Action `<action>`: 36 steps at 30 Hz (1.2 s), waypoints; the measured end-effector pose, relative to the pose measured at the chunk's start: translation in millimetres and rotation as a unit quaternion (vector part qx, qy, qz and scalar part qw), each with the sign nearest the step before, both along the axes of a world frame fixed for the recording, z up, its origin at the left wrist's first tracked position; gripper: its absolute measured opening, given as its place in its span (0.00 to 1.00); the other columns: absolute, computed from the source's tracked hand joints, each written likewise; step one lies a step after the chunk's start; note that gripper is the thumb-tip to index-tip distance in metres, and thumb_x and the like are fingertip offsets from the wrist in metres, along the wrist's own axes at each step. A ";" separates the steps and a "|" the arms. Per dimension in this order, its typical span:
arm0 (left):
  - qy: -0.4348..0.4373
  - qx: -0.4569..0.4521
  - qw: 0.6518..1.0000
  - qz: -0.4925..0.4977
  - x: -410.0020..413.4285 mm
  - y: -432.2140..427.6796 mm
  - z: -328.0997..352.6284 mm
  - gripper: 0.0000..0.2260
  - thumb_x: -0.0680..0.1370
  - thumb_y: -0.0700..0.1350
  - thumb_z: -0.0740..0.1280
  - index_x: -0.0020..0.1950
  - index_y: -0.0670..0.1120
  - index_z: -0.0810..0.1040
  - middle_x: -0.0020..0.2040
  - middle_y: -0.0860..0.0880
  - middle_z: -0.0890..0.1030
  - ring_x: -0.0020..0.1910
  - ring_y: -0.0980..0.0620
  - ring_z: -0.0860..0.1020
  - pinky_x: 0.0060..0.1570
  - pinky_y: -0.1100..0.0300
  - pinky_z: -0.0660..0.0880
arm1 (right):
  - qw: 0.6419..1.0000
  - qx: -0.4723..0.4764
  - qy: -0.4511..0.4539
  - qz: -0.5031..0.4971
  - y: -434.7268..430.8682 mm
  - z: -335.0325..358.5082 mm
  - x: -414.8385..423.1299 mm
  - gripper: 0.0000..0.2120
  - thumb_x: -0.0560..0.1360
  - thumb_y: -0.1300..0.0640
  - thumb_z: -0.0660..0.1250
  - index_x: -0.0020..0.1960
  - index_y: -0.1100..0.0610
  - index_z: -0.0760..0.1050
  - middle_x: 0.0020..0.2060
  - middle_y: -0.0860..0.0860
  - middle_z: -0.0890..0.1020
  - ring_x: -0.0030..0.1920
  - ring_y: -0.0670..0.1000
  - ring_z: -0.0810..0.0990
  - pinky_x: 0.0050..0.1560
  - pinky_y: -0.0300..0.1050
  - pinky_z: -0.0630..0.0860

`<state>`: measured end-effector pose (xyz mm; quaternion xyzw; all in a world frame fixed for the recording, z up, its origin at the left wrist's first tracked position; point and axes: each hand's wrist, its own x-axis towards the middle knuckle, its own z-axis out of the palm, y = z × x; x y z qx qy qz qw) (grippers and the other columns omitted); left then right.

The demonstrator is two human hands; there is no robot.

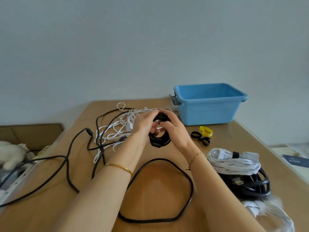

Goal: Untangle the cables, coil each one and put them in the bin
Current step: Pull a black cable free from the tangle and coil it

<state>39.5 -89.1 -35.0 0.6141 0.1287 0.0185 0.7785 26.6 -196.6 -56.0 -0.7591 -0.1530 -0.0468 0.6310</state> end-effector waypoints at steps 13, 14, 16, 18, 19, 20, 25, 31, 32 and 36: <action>-0.077 0.134 0.986 0.057 2.4 14.0 -17.0 0.14 0.77 0.41 0.64 0.32 0.44 0.66 0.18 0.55 0.62 0.20 0.54 0.60 0.22 0.63 0.62 | 0.870 -0.372 0.142 -0.289 -23.2 -28.1 24.3 0.17 0.78 0.58 0.64 0.63 0.63 0.65 0.63 0.61 0.68 0.63 0.61 0.68 0.54 0.54 0.72; -0.076 0.138 0.986 0.059 1.8 15.3 -18.5 0.14 0.77 0.41 0.64 0.33 0.44 0.66 0.18 0.55 0.62 0.19 0.55 0.60 0.22 0.63 0.63 | 0.869 -0.376 0.141 -0.288 -23.4 -28.5 26.0 0.17 0.78 0.59 0.63 0.63 0.63 0.65 0.63 0.61 0.68 0.64 0.61 0.68 0.55 0.54 0.72; -0.076 0.144 0.985 0.060 0.3 16.8 -20.8 0.13 0.78 0.41 0.65 0.34 0.44 0.69 0.19 0.55 0.64 0.18 0.57 0.62 0.21 0.64 0.64 | 0.868 -0.383 0.135 -0.285 -24.4 -28.9 28.5 0.17 0.78 0.61 0.63 0.63 0.64 0.65 0.63 0.62 0.69 0.64 0.62 0.67 0.56 0.54 0.72; -0.077 0.154 0.983 0.069 -0.9 17.9 -21.2 0.11 0.78 0.42 0.65 0.36 0.44 0.72 0.21 0.53 0.66 0.19 0.56 0.64 0.21 0.65 0.65 | 0.865 -0.394 0.126 -0.286 -24.3 -29.7 29.4 0.16 0.78 0.61 0.62 0.63 0.63 0.65 0.63 0.62 0.70 0.64 0.62 0.67 0.55 0.54 0.72; -0.079 0.159 0.981 0.074 -1.2 18.1 -21.4 0.11 0.78 0.42 0.65 0.35 0.44 0.73 0.22 0.52 0.67 0.20 0.56 0.65 0.21 0.65 0.66 | 0.862 -0.401 0.120 -0.286 -23.4 -29.8 29.0 0.15 0.78 0.62 0.62 0.63 0.63 0.66 0.62 0.61 0.71 0.64 0.61 0.68 0.53 0.54 0.72; -0.083 0.164 0.980 0.078 -1.1 17.6 -21.0 0.11 0.78 0.42 0.65 0.35 0.45 0.73 0.23 0.52 0.67 0.21 0.55 0.65 0.21 0.65 0.66 | 0.859 -0.409 0.114 -0.287 -23.1 -30.4 29.2 0.14 0.77 0.62 0.62 0.62 0.62 0.67 0.61 0.60 0.73 0.63 0.61 0.68 0.50 0.53 0.72; -0.086 0.173 0.976 0.098 -3.2 18.5 -20.2 0.12 0.77 0.42 0.65 0.33 0.46 0.74 0.24 0.52 0.68 0.24 0.54 0.66 0.23 0.64 0.66 | 0.854 -0.418 0.084 -0.299 -22.4 -36.3 28.5 0.09 0.76 0.66 0.60 0.56 0.62 0.71 0.56 0.58 0.76 0.59 0.60 0.72 0.44 0.50 0.69; -0.093 0.129 0.982 0.102 -0.2 26.3 -22.4 0.11 0.78 0.43 0.64 0.60 0.48 0.79 0.40 0.50 0.76 0.30 0.55 0.71 0.21 0.66 0.66 | 0.918 -0.293 0.034 -0.265 -24.5 -41.3 28.8 0.13 0.77 0.63 0.61 0.59 0.58 0.78 0.56 0.57 0.79 0.56 0.58 0.76 0.55 0.49 0.74; -0.093 0.120 0.983 0.100 -0.4 28.0 -22.0 0.12 0.79 0.43 0.64 0.62 0.49 0.78 0.40 0.50 0.76 0.30 0.54 0.70 0.21 0.66 0.66 | 0.934 -0.250 0.017 -0.253 -23.6 -41.0 27.2 0.13 0.76 0.63 0.62 0.59 0.57 0.79 0.55 0.55 0.80 0.56 0.57 0.77 0.55 0.48 0.74; -0.088 0.114 0.985 0.094 -1.3 34.9 -21.1 0.15 0.80 0.44 0.63 0.66 0.49 0.76 0.39 0.45 0.77 0.24 0.57 0.68 0.23 0.65 0.66 | 0.964 -0.168 -0.003 -0.207 -18.8 -33.3 19.6 0.12 0.75 0.59 0.66 0.57 0.52 0.79 0.47 0.49 0.83 0.55 0.54 0.77 0.55 0.50 0.75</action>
